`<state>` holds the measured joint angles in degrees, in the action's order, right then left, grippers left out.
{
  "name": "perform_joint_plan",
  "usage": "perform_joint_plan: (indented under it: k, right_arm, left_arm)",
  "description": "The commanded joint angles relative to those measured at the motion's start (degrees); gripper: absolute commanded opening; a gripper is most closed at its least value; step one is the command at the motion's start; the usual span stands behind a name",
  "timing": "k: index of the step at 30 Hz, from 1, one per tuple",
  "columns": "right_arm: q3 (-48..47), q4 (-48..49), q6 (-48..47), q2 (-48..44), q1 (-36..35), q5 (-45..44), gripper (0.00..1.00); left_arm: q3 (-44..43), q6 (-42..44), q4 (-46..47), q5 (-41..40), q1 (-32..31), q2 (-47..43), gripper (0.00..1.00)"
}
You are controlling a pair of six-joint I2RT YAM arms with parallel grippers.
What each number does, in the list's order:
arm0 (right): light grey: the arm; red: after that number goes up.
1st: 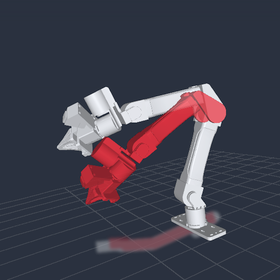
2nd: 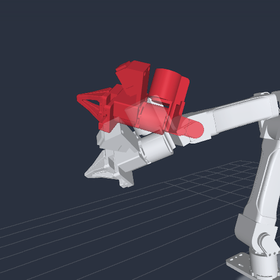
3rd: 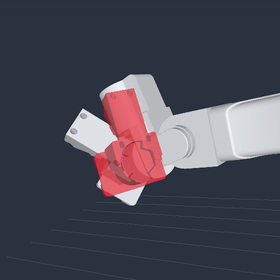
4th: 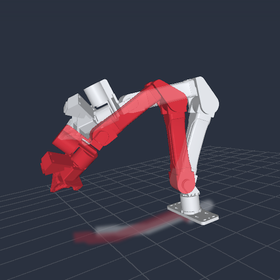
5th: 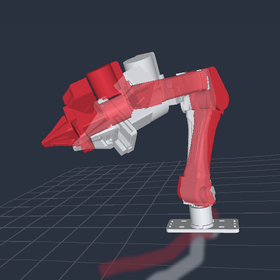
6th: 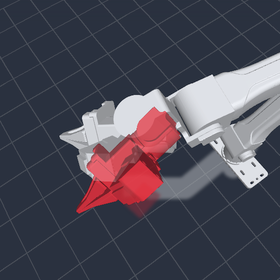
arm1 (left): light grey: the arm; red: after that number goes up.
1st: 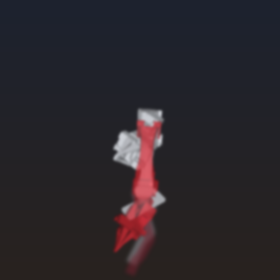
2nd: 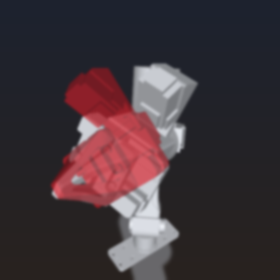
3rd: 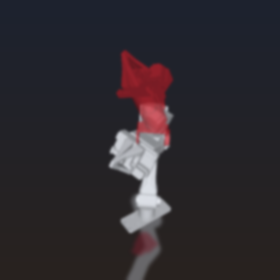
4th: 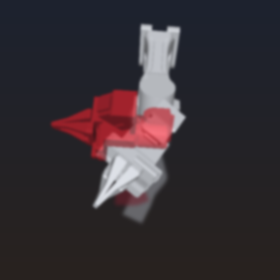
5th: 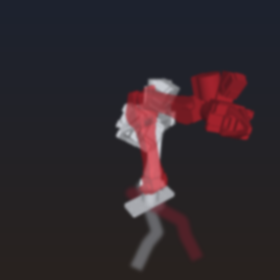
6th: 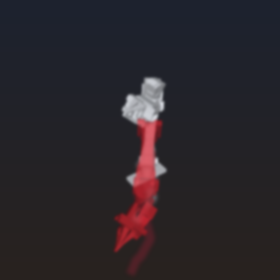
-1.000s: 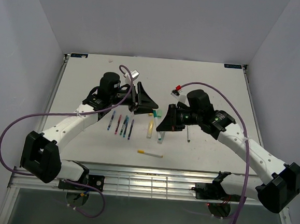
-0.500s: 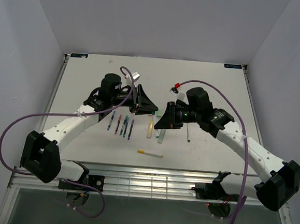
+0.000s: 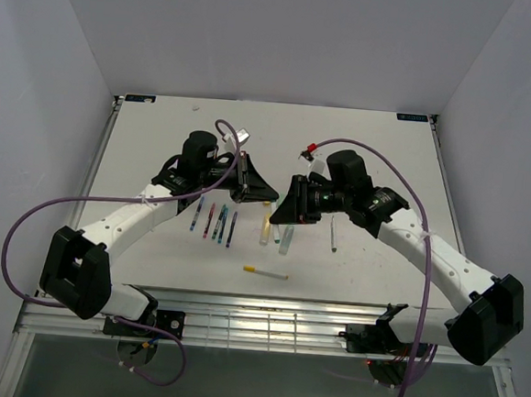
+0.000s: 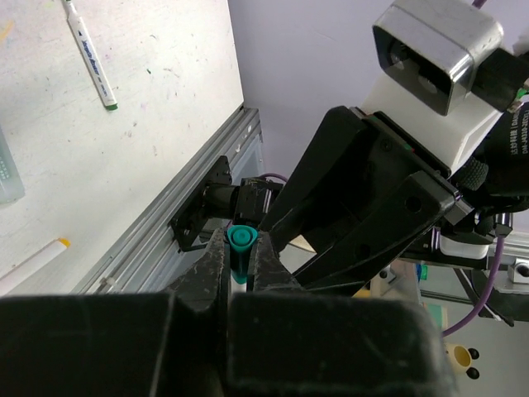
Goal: Open the pen caps
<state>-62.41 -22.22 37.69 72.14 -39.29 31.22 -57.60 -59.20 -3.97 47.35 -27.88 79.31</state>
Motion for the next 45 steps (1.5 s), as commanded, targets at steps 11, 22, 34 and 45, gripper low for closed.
perform_joint_plan:
  k: [11,22,34,45]
  right_arm:
    - [-3.1,3.2,-1.3,3.5,0.3,0.1,0.08]
    - [-12.7,-31.4,-12.1,4.5,-11.3,-49.5,0.08]
    - [3.1,-22.1,-18.7,-2.6,13.6,-26.0,0.08]
    - [4.7,-15.1,-23.7,10.5,20.7,-27.6,0.08]
  left_arm:
    - [-3.0,-1.4,-2.3,0.6,-0.4,0.5,0.00]
    - [-22.3,-5.6,-25.1,-19.9,2.9,10.5,0.00]
    - [-19.6,4.9,-19.9,-12.1,2.6,8.9,0.00]
    - [-20.0,14.1,-25.8,-11.1,-5.3,8.7,0.00]
